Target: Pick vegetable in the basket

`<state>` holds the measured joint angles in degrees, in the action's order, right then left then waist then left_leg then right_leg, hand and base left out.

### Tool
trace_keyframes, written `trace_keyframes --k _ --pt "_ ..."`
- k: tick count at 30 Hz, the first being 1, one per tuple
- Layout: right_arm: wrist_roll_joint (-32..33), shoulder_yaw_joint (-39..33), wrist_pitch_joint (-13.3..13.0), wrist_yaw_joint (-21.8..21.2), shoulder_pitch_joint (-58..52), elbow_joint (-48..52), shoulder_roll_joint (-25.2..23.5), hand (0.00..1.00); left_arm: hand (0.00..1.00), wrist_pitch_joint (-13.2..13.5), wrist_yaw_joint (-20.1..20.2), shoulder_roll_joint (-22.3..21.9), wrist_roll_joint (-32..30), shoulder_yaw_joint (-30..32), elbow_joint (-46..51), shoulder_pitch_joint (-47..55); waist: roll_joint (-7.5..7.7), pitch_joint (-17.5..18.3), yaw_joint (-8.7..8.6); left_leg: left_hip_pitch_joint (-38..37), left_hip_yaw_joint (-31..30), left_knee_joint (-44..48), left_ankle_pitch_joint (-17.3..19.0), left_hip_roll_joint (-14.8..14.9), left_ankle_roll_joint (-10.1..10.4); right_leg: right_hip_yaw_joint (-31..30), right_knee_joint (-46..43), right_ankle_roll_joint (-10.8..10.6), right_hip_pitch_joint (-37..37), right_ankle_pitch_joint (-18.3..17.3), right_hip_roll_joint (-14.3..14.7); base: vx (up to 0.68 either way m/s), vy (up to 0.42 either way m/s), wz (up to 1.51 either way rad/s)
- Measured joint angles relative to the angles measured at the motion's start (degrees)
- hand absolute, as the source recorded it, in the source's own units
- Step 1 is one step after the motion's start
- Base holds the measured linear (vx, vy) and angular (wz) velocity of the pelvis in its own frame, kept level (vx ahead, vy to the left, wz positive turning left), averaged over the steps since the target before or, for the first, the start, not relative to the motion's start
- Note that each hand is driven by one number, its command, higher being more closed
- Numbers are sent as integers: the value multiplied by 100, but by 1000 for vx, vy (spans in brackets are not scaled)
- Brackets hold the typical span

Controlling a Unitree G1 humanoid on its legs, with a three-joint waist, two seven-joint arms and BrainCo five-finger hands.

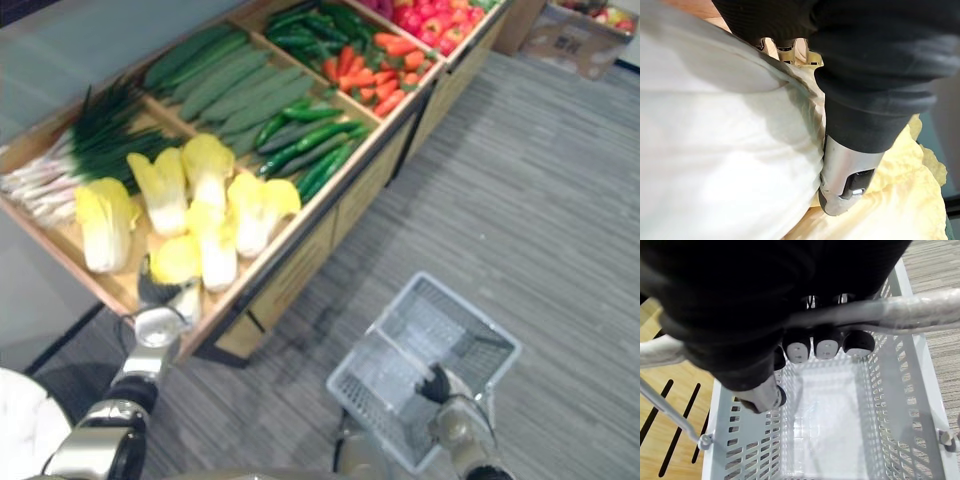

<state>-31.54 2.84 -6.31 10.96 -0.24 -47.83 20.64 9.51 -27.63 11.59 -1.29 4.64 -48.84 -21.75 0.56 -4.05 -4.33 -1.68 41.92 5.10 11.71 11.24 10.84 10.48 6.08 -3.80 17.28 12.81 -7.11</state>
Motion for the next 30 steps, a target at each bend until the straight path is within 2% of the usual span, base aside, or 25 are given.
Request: trace_keyframes --k 20,25,30 --pt "-11 167 -41 -27 -63 16 83 100 100 1 48 40 -166 245 -222 -158 -2 3 -15 -93 116 -129 -45 -33 23 -90 -2 -7 19 4 38 19 -25 -3" --pt "-10 154 -41 3 -196 -12 79 100 100 1 146 -14 -167 231 -347 -268 9 15 -36 -167 -107 -293 -143 -66 6 141 -2 -10 -154 2 -18 23 -25 21" --pt "-9 148 -41 63 -213 -34 -7 100 100 0 213 -76 -223 186 -284 -270 -43 64 -64 -169 -332 -300 -165 -69 -10 357 -3 -9 -275 3 -71 32 -21 19"
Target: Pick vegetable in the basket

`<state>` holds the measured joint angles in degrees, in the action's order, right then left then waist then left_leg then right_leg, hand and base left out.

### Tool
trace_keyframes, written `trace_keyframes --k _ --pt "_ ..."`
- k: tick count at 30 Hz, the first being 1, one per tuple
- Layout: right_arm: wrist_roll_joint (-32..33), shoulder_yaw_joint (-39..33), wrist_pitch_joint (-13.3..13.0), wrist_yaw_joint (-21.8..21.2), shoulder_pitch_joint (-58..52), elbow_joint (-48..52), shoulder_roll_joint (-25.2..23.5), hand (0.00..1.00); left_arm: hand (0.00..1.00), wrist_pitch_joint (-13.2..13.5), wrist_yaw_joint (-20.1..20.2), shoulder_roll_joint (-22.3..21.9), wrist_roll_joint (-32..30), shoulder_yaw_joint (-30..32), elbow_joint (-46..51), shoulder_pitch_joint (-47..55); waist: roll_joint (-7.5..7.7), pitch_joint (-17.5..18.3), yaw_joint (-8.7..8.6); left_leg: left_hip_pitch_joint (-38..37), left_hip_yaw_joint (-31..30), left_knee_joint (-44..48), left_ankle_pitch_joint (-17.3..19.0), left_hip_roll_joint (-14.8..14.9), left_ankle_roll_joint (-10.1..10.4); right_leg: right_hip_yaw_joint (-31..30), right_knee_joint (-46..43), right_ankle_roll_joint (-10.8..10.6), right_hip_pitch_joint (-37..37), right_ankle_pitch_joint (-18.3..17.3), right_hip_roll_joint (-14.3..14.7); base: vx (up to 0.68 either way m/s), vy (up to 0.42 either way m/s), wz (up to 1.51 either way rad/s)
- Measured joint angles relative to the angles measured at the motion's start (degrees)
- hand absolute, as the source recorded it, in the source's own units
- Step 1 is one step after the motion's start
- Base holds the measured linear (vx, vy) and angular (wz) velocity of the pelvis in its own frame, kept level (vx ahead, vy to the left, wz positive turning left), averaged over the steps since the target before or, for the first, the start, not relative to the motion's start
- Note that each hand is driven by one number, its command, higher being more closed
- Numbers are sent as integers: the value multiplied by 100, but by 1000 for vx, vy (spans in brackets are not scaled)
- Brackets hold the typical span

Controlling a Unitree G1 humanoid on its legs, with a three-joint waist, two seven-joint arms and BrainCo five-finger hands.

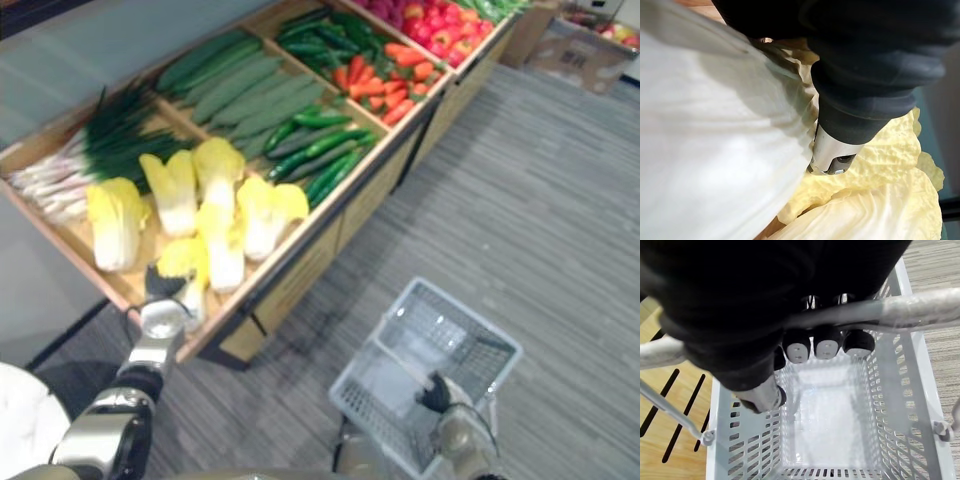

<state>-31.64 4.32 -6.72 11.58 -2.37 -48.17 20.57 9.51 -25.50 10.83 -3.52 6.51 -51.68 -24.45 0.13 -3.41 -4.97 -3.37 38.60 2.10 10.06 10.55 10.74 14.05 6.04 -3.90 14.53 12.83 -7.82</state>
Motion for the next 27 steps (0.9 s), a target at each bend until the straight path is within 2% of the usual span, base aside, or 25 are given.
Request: trace_keyframes --k 4,10,20,27 --pt "-2 -138 -6 14 -10 -5 -172 100 100 -8 121 -4 -2 -2 215 76 39 18 -102 -18 -178 3 -10 6 -15 216 0 0 -139 0 -49 21 -20 21" --pt "2 -229 -19 40 -16 -9 -270 100 100 -174 189 -9 -11 -1 610 343 78 57 -105 -83 -269 5 -14 9 -22 358 0 1 -257 0 -70 20 -16 8" --pt "0 -479 -13 45 -66 -1 -366 100 100 -404 325 -129 -364 1 1426 749 46 90 -66 -80 -476 20 -39 2 -58 607 0 1 -403 1 -143 9 -20 11" --pt "0 -652 -14 44 -123 12 -366 100 100 -521 326 -130 -649 5 1950 976 -41 156 -23 -76 -534 21 -53 3 -77 669 0 1 -434 1 -156 -7 -35 4"
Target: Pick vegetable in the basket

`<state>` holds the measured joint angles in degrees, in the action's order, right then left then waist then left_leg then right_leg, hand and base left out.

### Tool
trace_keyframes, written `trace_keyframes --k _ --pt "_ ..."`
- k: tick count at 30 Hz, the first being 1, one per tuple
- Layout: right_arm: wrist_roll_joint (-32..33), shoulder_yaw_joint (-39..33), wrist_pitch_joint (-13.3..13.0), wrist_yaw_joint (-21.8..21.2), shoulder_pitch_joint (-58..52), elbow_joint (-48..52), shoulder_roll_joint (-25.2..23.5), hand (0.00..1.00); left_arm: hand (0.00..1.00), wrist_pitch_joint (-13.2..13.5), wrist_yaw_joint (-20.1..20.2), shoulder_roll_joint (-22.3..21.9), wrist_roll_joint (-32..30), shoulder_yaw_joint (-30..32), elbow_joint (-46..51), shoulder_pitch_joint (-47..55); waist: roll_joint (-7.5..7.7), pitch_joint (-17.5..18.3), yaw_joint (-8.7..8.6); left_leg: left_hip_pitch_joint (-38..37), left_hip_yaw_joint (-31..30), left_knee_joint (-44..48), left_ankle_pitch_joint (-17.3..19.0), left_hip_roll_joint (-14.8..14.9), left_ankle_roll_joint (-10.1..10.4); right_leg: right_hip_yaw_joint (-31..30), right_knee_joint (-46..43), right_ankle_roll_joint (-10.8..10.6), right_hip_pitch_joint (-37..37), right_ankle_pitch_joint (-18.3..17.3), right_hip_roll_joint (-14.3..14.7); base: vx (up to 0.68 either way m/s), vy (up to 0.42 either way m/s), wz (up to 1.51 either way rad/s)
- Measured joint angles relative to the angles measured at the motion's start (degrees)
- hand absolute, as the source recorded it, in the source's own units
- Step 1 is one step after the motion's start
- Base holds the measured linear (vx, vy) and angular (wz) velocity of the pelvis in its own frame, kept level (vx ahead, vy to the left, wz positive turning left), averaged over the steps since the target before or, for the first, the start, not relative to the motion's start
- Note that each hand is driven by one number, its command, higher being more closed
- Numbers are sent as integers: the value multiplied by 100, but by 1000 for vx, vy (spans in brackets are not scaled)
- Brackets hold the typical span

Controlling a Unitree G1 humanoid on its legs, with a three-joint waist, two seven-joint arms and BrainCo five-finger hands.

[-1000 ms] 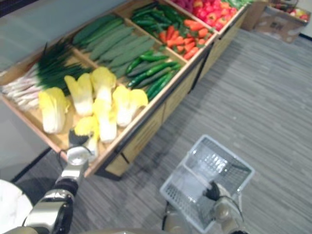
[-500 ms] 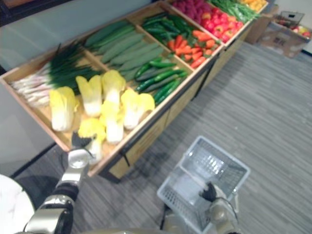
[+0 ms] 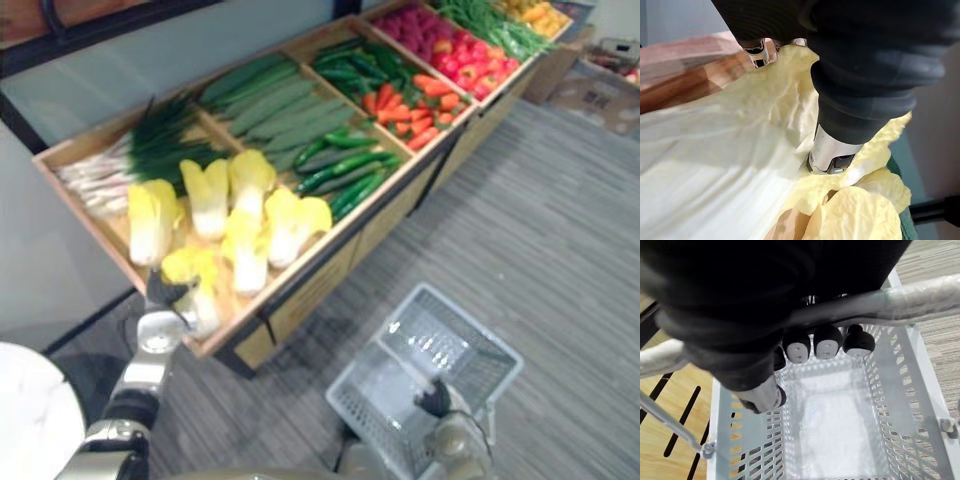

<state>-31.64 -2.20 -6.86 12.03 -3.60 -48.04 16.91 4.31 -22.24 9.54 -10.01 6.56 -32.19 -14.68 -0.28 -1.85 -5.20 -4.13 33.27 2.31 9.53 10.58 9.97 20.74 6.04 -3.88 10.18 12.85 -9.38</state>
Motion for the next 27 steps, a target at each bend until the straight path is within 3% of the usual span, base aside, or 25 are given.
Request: trace_keyframes --k 11,21,22,27 --pt "-3 -35 0 -1 -4 14 -4 100 100 -8 -4 -2 -182 68 942 104 -4 14 72 4 -93 11 -50 -4 -24 73 1 0 -40 0 -12 -27 -49 2" --pt "-1 -177 0 -1 -6 15 -22 100 100 -10 -6 -2 -246 46 999 77 12 71 71 132 -94 49 -64 -12 -28 69 1 1 78 1 -20 -14 -40 -1" --pt "-1 -177 0 -1 -4 15 -23 100 0 -10 -5 -2 -246 41 999 67 13 70 68 134 -93 52 -63 -10 -28 68 1 2 78 1 -20 0 0 0" --pt "1 -177 0 0 -4 15 -24 100 0 -9 -8 -7 -196 -16 793 8 18 68 71 144 -96 52 -62 -20 -28 71 2 2 81 1 -33 1 -6 0"
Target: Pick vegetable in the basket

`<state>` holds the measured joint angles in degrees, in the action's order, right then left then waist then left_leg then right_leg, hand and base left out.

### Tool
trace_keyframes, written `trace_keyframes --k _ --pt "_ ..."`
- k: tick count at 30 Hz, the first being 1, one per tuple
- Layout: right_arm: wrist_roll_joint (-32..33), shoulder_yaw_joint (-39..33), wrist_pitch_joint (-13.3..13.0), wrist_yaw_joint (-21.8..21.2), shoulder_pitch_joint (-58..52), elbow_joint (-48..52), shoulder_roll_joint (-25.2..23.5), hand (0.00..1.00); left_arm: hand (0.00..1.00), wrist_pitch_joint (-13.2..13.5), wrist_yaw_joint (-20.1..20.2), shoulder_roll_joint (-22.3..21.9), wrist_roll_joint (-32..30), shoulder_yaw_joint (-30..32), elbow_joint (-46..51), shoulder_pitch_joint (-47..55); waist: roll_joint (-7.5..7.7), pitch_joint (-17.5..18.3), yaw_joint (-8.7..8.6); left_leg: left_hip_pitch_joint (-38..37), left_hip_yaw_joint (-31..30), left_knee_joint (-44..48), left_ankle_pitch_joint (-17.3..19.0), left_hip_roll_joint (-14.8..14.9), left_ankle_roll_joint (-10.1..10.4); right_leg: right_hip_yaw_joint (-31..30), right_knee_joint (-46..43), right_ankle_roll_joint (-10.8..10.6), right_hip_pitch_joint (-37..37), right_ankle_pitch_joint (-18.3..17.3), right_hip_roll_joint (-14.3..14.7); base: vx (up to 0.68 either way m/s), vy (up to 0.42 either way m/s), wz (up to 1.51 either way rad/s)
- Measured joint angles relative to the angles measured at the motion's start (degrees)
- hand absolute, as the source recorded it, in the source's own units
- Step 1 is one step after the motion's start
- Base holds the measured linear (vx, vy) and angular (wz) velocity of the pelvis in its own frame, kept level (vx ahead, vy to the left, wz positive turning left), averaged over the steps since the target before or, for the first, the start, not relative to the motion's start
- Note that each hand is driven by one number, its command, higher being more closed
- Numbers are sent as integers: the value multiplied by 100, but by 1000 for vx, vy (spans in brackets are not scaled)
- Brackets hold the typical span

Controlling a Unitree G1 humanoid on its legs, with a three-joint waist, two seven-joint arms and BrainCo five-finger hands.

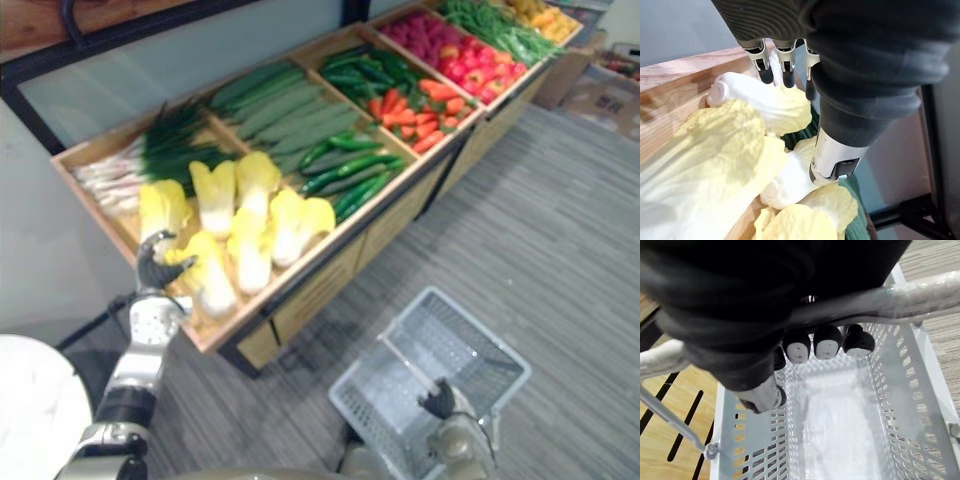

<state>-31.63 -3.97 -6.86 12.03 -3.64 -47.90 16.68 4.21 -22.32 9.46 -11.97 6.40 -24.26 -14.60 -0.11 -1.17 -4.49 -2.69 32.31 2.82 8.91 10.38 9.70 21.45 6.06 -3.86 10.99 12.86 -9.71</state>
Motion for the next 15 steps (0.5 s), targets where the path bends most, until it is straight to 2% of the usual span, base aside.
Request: trace_keyframes --k 6,15 --pt "1 -2 35 3 5 -3 -52 100 0 -70 -14 -80 85 -12 -369 -22 22 -3 0 38 -2 4 0 -6 0 1 1 0 41 0 -7 -7 -28 0" --pt "1 -6 55 24 -2 -29 -149 100 0 -91 -258 -250 964 -39 -625 -154 41 -1 -6 47 3 4 1 -12 0 -2 1 1 54 0 -12 0 -15 0"
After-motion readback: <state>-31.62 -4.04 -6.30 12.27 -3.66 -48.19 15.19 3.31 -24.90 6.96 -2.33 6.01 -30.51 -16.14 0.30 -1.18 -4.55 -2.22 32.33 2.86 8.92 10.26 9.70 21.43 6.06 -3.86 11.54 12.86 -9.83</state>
